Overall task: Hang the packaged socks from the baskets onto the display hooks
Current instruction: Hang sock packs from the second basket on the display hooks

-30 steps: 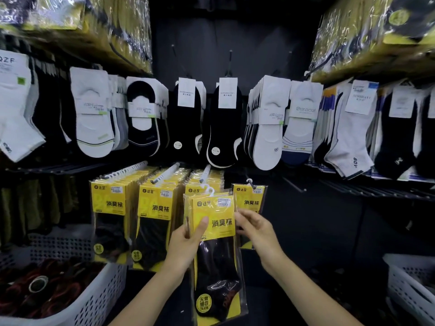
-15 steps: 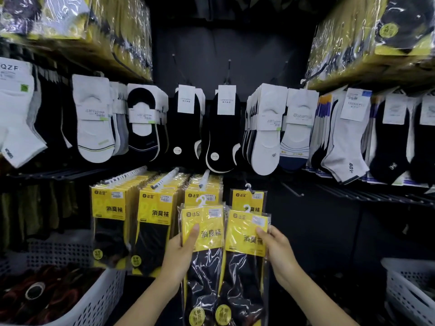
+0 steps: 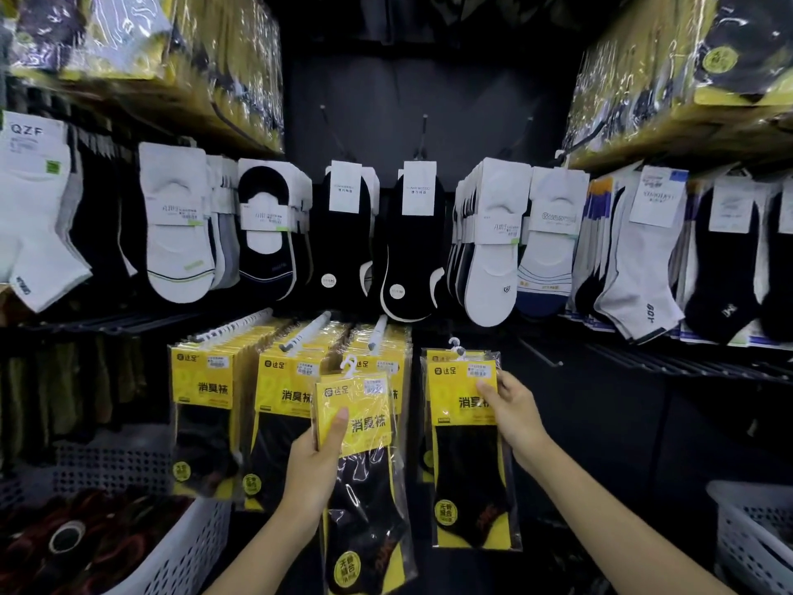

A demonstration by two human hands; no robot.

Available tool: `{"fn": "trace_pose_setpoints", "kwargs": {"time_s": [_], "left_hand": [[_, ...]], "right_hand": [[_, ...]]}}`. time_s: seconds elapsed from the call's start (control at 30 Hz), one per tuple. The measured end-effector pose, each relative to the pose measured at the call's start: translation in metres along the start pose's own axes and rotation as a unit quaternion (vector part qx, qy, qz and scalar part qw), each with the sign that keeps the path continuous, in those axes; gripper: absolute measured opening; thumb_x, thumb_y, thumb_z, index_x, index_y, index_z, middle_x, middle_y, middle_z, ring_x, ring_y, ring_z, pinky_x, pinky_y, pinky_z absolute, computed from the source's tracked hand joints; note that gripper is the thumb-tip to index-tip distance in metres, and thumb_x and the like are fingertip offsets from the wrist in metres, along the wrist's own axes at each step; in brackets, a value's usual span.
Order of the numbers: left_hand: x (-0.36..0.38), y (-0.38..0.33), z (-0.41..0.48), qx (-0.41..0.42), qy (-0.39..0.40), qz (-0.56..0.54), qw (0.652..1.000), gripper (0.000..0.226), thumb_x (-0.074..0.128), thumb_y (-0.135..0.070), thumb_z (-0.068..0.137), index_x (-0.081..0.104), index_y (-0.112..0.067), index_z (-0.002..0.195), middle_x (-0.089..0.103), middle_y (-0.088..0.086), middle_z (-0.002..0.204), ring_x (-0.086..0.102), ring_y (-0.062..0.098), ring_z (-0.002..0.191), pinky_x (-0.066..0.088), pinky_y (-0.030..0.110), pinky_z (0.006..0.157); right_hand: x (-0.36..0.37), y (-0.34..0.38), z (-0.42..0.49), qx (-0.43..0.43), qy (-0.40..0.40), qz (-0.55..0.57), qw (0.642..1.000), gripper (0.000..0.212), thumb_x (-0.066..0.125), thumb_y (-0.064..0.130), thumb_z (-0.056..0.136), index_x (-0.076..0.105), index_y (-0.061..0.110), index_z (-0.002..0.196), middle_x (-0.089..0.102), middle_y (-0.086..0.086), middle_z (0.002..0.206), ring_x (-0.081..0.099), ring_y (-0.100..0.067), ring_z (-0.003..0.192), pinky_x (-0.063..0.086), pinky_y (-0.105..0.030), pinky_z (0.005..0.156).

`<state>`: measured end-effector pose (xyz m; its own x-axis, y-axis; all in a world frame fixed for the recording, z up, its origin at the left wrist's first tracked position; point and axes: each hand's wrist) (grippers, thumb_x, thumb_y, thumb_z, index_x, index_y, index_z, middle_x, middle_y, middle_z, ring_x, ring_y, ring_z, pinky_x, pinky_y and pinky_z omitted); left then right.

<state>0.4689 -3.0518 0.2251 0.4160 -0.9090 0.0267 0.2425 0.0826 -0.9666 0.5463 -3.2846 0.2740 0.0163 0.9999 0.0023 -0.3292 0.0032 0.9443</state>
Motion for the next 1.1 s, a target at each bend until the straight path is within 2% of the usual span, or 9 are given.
{"fn": "trace_pose_setpoints", "kwargs": {"time_s": [0.1,0.17,0.3,0.5,0.63,0.7,0.8,0.97,1.1], "left_hand": [[0.000,-0.004,-0.001,0.000,0.006,-0.002,1.000,0.039,0.052,-0.056,0.084,0.049,-0.020,0.070,0.041,-0.007,0.066,0.035,-0.001,0.056,0.033,0.010,0.044],[0.001,-0.006,-0.002,0.002,0.009,-0.012,1.000,0.034,0.052,-0.054,0.084,0.049,-0.025,0.068,0.037,-0.014,0.065,0.035,-0.002,0.056,0.035,0.009,0.044],[0.003,-0.008,-0.004,0.006,0.010,-0.023,1.000,0.020,0.053,-0.048,0.088,0.054,-0.035,0.073,0.041,-0.017,0.068,0.041,-0.004,0.053,0.037,0.005,0.048],[0.008,-0.010,-0.009,-0.008,0.012,-0.050,0.999,0.014,0.054,-0.048,0.088,0.055,-0.040,0.077,0.055,-0.022,0.068,0.053,-0.017,0.058,0.035,0.008,0.055],[0.013,-0.008,-0.011,-0.004,0.031,-0.053,0.998,0.007,0.059,-0.043,0.087,0.058,-0.039,0.081,0.065,-0.031,0.064,0.057,-0.020,0.063,0.041,0.003,0.051],[0.018,-0.009,-0.013,-0.012,0.034,-0.059,0.998,0.007,0.063,-0.041,0.083,0.063,-0.034,0.085,0.070,-0.024,0.072,0.064,-0.011,0.070,0.044,0.005,0.053],[0.028,-0.008,-0.016,-0.028,0.017,-0.063,0.997,0.020,0.071,-0.044,0.075,0.067,-0.029,0.089,0.072,-0.011,0.086,0.066,0.003,0.082,0.046,0.016,0.063],[0.039,-0.006,-0.025,-0.038,0.016,-0.083,0.996,0.033,0.081,-0.040,0.065,0.070,-0.023,0.092,0.075,-0.004,0.084,0.071,0.013,0.082,0.055,0.028,0.072],[0.037,-0.004,-0.025,-0.048,0.038,-0.083,0.995,0.032,0.071,-0.048,0.071,0.068,-0.027,0.094,0.075,-0.010,0.082,0.071,0.006,0.077,0.051,0.020,0.065]], "right_hand": [[0.004,-0.009,0.008,0.036,-0.032,0.016,0.999,0.013,0.054,0.012,0.096,0.064,0.017,0.103,0.071,-0.005,0.103,0.068,-0.020,0.097,0.055,-0.036,0.086],[0.003,-0.018,0.013,0.066,-0.065,0.020,0.996,0.007,0.059,0.015,0.094,0.066,0.017,0.093,0.071,-0.009,0.103,0.067,-0.024,0.097,0.053,-0.042,0.092],[-0.001,-0.039,0.023,0.120,-0.135,0.019,0.983,0.022,0.072,0.027,0.083,0.067,0.009,0.095,0.069,-0.011,0.103,0.065,-0.026,0.100,0.051,-0.044,0.095],[-0.002,-0.059,0.020,0.162,-0.249,0.024,0.954,0.018,0.072,0.017,0.083,0.063,0.008,0.096,0.066,-0.014,0.107,0.062,-0.028,0.100,0.052,-0.043,0.091],[0.012,-0.046,-0.010,0.119,-0.154,0.036,0.980,0.013,0.065,0.025,0.089,0.061,0.014,0.096,0.066,-0.005,0.095,0.064,-0.019,0.092,0.053,-0.025,0.071],[0.022,-0.033,-0.030,0.093,-0.054,0.039,0.993,0.016,0.060,0.030,0.091,0.063,0.016,0.099,0.068,0.000,0.094,0.066,-0.013,0.087,0.052,-0.016,0.062],[0.035,-0.019,-0.054,0.056,0.057,0.030,0.996,0.021,0.063,0.034,0.088,0.065,0.019,0.103,0.072,0.002,0.096,0.069,-0.009,0.085,0.053,-0.015,0.065],[0.044,-0.019,-0.071,0.036,0.038,0.045,0.998,0.019,0.071,0.024,0.083,0.067,0.017,0.101,0.074,0.007,0.093,0.068,-0.001,0.085,0.051,-0.011,0.067],[0.038,-0.024,-0.072,0.059,0.028,0.087,0.994,0.018,0.067,0.018,0.087,0.066,0.014,0.104,0.074,0.000,0.099,0.070,-0.012,0.093,0.055,-0.020,0.072]]}}
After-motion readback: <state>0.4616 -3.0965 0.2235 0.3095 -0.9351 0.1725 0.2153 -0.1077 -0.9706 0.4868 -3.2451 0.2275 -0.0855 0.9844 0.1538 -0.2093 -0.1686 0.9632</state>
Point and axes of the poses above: each hand's wrist, its own z-axis towards the middle knuckle, its own x-axis out of the palm, y = z × x
